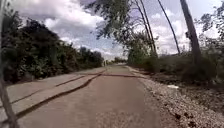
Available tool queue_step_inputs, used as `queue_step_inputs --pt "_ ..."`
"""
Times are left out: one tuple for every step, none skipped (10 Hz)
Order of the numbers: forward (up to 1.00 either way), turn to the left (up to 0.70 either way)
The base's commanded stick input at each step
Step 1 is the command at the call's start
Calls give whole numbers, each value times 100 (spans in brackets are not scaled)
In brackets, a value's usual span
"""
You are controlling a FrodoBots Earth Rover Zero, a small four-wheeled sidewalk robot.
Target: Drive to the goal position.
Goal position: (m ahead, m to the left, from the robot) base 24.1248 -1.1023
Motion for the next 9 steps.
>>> queue_step_inputs --pt "70 -4" --pt "70 -4" --pt "70 -4" --pt "70 -4" --pt "70 -4" --pt "70 -4" --pt "70 -5" --pt "70 -8" --pt "70 -6"
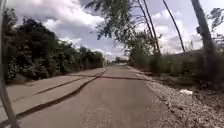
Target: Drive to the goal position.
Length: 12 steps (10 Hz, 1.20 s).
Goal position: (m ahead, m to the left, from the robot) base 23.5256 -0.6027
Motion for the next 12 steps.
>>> queue_step_inputs --pt "70 -3" --pt "70 -1" --pt "70 0" --pt "70 0" --pt "70 0" --pt "70 0" --pt "70 0" --pt "70 -1" --pt "70 -17" --pt "70 -29" --pt "70 -27" --pt "70 -24"
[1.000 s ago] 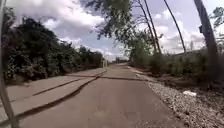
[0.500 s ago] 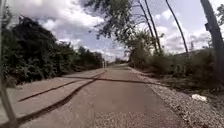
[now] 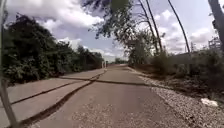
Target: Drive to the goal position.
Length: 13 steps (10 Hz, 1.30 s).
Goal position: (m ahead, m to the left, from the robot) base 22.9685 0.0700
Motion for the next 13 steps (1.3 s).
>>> queue_step_inputs --pt "70 -14" --pt "70 -3" --pt "70 0" --pt "70 0" --pt "70 0" --pt "70 0" --pt "70 0" --pt "70 0" --pt "70 0" --pt "70 0" --pt "70 0" --pt "70 0" --pt "70 0"
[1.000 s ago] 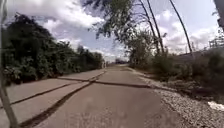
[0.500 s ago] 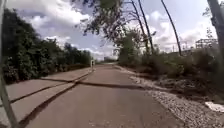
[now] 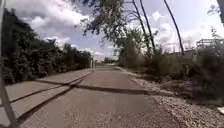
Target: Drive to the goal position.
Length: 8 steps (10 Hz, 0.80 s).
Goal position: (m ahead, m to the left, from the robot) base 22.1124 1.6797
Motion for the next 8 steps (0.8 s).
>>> queue_step_inputs --pt "70 0" --pt "70 0" --pt "70 2" --pt "70 6" --pt "70 10" --pt "70 13" --pt "70 17" --pt "70 10"
